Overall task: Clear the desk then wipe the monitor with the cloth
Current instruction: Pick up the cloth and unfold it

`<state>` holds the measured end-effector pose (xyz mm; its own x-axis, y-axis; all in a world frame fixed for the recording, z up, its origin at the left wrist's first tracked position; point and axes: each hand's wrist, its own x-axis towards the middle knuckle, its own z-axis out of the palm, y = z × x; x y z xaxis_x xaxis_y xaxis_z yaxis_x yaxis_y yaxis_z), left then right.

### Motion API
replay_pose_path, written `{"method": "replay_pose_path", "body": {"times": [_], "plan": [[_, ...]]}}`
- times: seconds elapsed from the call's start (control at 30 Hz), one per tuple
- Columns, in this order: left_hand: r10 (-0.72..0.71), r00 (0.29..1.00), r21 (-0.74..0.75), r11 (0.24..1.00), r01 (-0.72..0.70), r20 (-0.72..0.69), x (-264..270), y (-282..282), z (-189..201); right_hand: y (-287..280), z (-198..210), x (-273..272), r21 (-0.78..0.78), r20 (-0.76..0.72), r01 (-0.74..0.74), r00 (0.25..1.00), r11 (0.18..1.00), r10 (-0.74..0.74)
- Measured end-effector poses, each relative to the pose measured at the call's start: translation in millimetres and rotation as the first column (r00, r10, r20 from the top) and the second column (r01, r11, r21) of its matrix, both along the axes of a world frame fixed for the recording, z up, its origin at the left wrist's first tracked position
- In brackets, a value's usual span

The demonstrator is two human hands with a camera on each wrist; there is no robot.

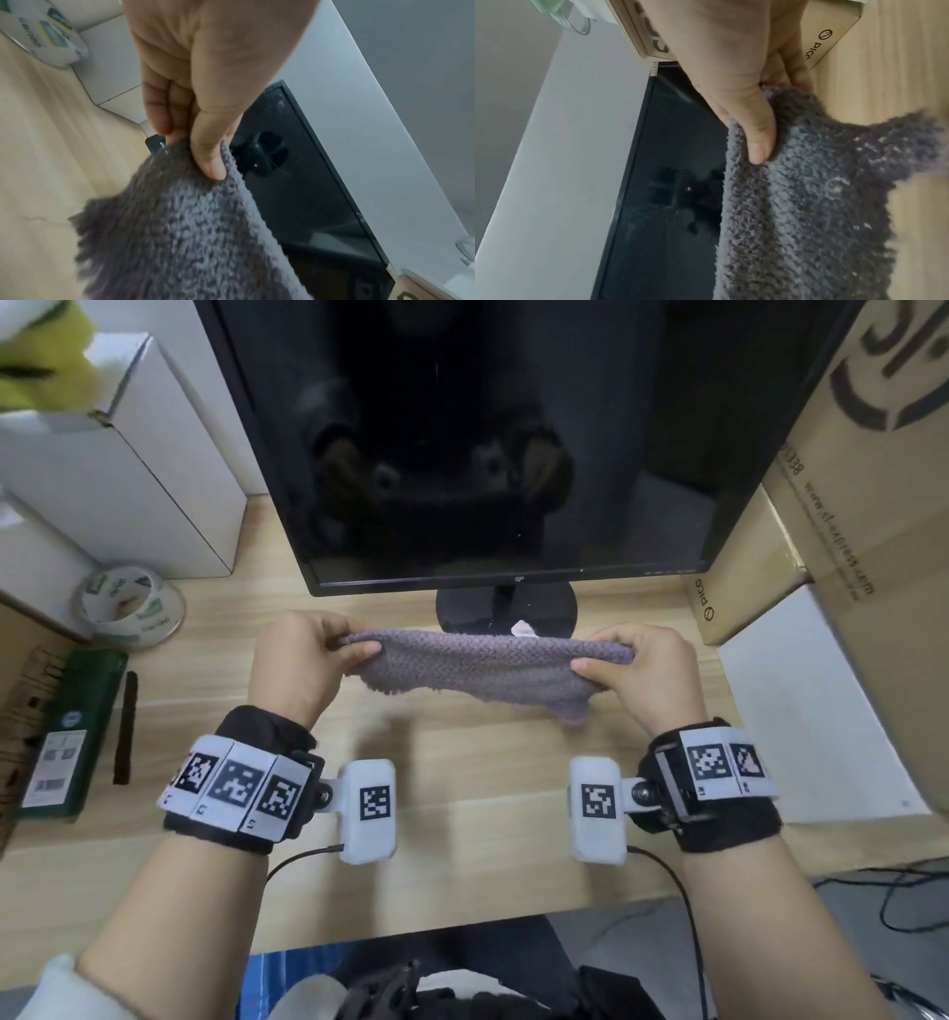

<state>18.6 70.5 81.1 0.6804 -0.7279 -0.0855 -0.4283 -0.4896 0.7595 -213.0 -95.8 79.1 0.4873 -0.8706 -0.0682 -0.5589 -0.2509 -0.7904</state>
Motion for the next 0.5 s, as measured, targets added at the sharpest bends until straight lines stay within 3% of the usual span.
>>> {"method": "replay_pose_path", "body": {"times": [0.07,0.17,0.27,0.37,0.5], "plan": [[-0.021,0.999,0.018,1.000,0.021,0.026,3,3,3,-1,2,-1,-0.040,0.019,0.031,0.999,0.999,-0.030],[-0.051,0.968,-0.055,0.998,0.038,-0.246,12,9,7,-4,4,-2,-0.034,0.025,0.036,0.999,0.999,-0.035],[-0.156,0.801,-0.196,0.979,0.050,-0.578,8,7,11,-5,7,-1,0.217,0.115,-0.019,0.993,0.976,-0.007],[-0.126,0.664,-0.216,0.975,-0.055,-0.737,1,-2,5,0,3,5,0.416,0.174,-0.010,0.982,0.909,-0.068],[-0.143,0.652,-0.179,0.984,0.012,-0.744,-19,-15,-9,20,2,24,0.602,0.294,-0.117,0.952,0.790,-0.083]]}}
